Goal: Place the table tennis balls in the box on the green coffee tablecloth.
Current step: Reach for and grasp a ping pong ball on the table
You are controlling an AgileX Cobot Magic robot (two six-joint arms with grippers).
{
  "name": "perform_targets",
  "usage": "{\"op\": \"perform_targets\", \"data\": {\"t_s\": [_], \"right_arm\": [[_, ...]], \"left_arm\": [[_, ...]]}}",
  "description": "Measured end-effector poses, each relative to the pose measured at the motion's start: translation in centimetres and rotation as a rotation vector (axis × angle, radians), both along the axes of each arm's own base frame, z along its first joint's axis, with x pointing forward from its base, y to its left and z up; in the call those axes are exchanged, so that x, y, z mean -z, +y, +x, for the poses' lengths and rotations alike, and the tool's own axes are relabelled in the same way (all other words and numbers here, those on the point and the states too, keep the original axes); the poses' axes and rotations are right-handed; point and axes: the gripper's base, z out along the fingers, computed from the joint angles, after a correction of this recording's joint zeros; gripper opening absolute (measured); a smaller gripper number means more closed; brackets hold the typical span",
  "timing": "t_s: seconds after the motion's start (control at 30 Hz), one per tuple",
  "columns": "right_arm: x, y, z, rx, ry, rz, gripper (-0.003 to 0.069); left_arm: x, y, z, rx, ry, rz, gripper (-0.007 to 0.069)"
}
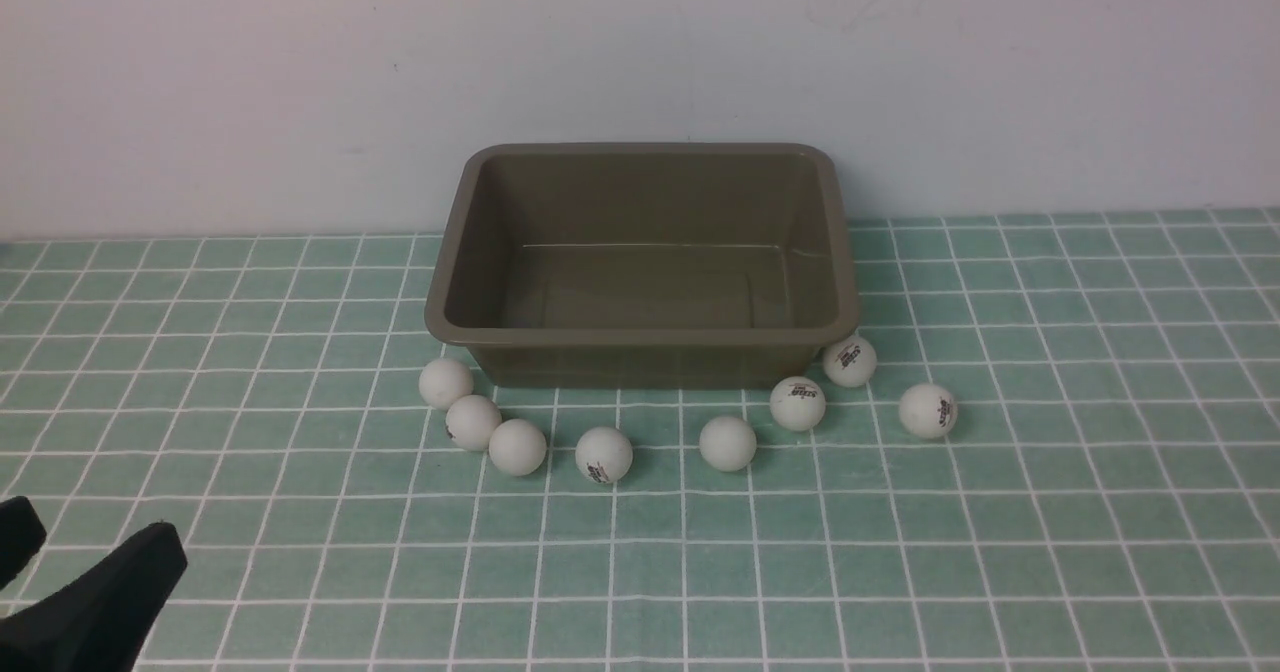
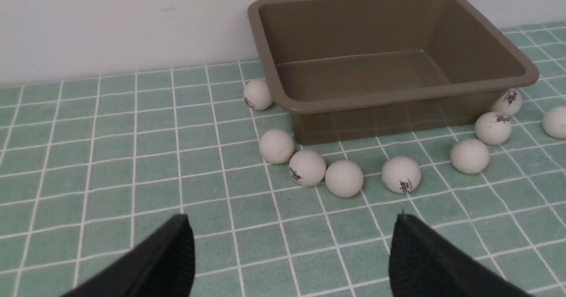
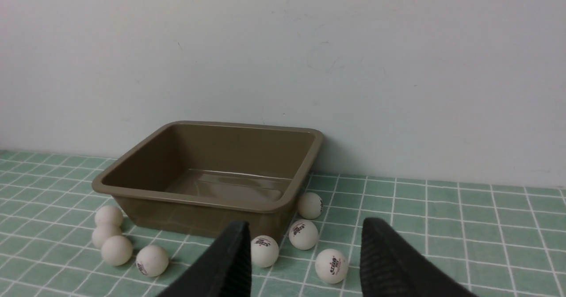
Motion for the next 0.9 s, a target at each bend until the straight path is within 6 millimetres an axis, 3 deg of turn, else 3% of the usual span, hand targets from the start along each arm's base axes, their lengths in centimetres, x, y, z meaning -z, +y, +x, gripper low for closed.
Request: {"op": "perform_targets", "data": {"t_s": [0.27,0.53,0.73,0.9], "right_arm": [[0.3,0.4,3.1,-0.069,0.101,-0.123,0.0316],[0.8,0.8,6.0,-0.145,0.202,-0.132,0.0316],[0.8,1.6,7.8,-0.263,0.234,-0.168,0.0316],[-0.5,1.7,9.9,-0.307,0.241,-0.25,0.0316]], "left_arm": [[-0.5,0.5,2.3,0.004,0.073,0.066,0.0532],[-0.7,0.5,2.5,0.001,0.048,0.067,0.0532],[-1.2,0.1,2.6,0.011,0.01,-0.046,0.0532],[-1.2,-0.7,2.3,0.102,0.024,-0.07,0.0532]]}}
